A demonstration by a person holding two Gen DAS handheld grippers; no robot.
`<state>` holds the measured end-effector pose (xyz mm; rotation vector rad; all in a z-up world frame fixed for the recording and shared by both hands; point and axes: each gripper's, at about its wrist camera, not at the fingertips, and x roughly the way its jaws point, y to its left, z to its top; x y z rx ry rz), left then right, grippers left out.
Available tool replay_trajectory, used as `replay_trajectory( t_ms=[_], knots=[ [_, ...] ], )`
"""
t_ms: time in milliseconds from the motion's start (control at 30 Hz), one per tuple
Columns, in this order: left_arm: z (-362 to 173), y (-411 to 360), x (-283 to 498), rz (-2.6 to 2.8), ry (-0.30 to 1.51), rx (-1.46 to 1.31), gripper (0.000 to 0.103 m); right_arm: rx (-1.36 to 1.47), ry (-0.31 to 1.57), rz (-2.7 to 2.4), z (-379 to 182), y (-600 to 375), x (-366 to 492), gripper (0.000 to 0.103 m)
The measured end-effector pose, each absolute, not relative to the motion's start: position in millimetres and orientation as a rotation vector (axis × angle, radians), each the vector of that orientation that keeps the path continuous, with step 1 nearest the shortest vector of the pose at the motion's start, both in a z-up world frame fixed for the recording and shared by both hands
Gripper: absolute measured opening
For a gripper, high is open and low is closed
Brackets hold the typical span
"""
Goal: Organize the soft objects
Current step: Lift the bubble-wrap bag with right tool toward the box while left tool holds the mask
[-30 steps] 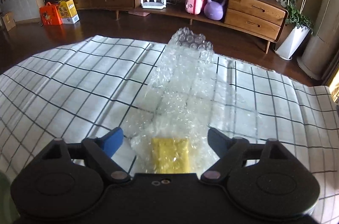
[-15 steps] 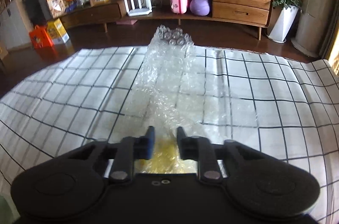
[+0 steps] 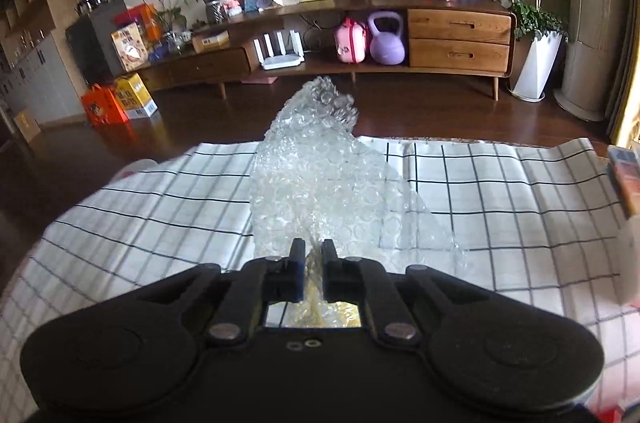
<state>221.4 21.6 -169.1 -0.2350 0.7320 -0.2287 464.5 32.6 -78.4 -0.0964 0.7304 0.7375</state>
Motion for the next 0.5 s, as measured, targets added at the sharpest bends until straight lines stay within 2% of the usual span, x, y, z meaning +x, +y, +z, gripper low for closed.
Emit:
replay_trajectory(
  t_ms=[500],
  knots=[
    [-130, 19, 184, -0.231, 0.695, -0.271, 0.011, -0.021, 0.646, 0.714, -10, -100, 367, 0.007]
  ],
)
